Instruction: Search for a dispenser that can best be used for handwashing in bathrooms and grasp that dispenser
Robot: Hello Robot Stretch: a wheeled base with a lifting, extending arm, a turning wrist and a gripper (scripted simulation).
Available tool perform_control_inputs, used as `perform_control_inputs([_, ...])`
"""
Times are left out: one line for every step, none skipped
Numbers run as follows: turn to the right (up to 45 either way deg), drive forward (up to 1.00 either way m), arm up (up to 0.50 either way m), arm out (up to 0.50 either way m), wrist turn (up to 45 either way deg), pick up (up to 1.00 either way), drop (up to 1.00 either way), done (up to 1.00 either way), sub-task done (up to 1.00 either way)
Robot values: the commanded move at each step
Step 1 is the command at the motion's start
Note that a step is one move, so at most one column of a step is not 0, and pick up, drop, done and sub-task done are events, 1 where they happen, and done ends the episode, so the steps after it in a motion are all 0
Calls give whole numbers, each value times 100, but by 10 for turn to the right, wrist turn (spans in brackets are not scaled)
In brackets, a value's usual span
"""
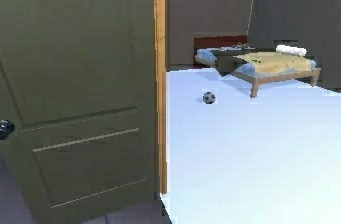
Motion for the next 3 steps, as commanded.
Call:
perform_control_inputs([-450, 0, 0, 0, 0, 0, 0, 0, 0])
perform_control_inputs([-180, 0, 0, 0, 0, 0, 0, 0, 0])
perform_control_inputs([0, 25, 0, 0, 0, 0, 0, 0, 0])
